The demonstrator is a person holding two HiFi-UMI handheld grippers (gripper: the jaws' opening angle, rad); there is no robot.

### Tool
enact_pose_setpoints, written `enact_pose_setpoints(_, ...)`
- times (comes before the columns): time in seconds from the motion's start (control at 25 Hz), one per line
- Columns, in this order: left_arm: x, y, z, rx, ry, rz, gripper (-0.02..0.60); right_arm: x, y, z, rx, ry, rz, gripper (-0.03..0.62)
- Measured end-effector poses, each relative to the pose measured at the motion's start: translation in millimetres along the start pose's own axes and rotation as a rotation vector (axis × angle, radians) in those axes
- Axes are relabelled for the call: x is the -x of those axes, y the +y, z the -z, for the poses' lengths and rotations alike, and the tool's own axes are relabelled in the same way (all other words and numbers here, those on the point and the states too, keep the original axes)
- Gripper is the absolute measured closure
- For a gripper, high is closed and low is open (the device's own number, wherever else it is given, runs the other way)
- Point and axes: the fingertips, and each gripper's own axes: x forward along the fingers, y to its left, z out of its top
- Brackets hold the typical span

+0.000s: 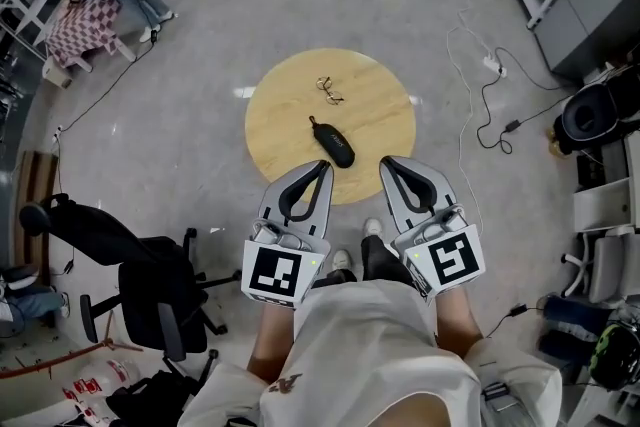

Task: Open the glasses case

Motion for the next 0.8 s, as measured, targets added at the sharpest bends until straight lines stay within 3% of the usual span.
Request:
enact_pose_setpoints(0.28, -21.7, 17.5, 13.4, -0.027, 0.033, -0.022, 0.555, -21.3, -19.3, 11.4, -0.011, 0.02, -0.021, 0.572)
enact_pose_setpoints(0.8, -91.0, 40.0, 30.0, 0.014, 0.065, -0.134, 0.555, -74.5, -74.7, 39.1, -0.037, 0.054, -0.139, 0.572)
